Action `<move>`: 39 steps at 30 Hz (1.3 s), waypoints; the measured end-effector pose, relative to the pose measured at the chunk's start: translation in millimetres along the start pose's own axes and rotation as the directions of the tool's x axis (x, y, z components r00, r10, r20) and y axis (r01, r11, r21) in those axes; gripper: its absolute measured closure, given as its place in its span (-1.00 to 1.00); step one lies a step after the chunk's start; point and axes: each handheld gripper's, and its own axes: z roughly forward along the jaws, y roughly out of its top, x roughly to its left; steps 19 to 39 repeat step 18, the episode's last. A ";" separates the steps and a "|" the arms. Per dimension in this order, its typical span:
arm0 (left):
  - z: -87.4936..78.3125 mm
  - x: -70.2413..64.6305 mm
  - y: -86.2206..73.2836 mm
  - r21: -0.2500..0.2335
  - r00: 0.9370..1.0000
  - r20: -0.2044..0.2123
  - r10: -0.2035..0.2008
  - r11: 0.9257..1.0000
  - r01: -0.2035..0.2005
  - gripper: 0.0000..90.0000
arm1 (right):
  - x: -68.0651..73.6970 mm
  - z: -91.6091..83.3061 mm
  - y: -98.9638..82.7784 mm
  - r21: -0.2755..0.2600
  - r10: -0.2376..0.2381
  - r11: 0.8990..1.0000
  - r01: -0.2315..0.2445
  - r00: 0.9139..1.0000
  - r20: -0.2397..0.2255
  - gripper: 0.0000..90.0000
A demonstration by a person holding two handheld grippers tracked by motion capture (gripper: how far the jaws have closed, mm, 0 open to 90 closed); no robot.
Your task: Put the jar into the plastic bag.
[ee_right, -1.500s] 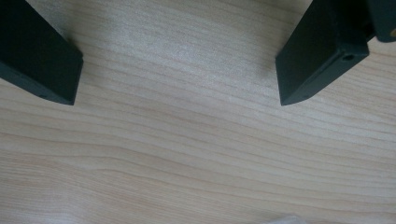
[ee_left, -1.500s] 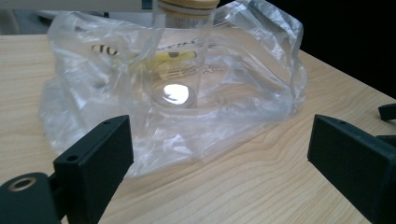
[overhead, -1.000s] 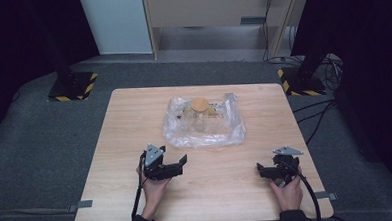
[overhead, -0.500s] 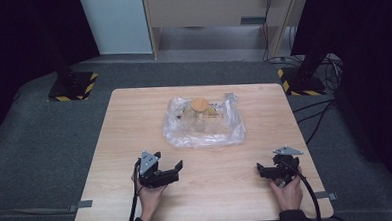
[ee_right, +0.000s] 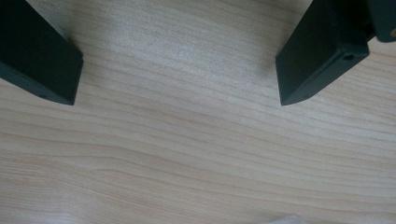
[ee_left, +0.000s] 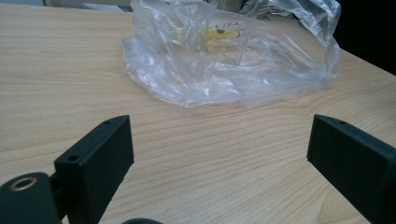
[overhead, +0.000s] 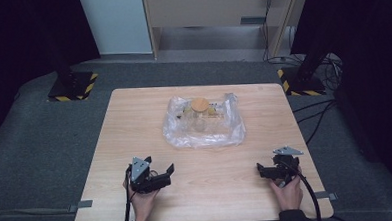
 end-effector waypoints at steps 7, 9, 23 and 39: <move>-3.8 8.9 -3.3 0.000 1.000 -0.024 -0.014 1.000 0.014 -0.86 | 0.0 0.0 0.0 0.000 0.000 1.000 0.000 1.000 0.000 -0.98; -6.1 11.2 -2.9 -0.008 0.999 -0.027 -0.018 1.000 0.018 -0.86 | 0.0 0.0 0.0 0.000 0.000 1.000 0.000 1.000 0.000 -0.98; -12.8 23.7 -3.6 -0.013 0.998 -0.055 -0.027 1.000 0.026 -0.86 | 0.0 0.0 0.0 0.000 0.000 1.000 0.000 1.000 0.000 -0.98; -12.8 23.7 -3.6 -0.013 0.998 -0.055 -0.027 1.000 0.026 -0.86 | 0.0 0.0 0.0 0.000 0.000 1.000 0.000 1.000 0.000 -0.98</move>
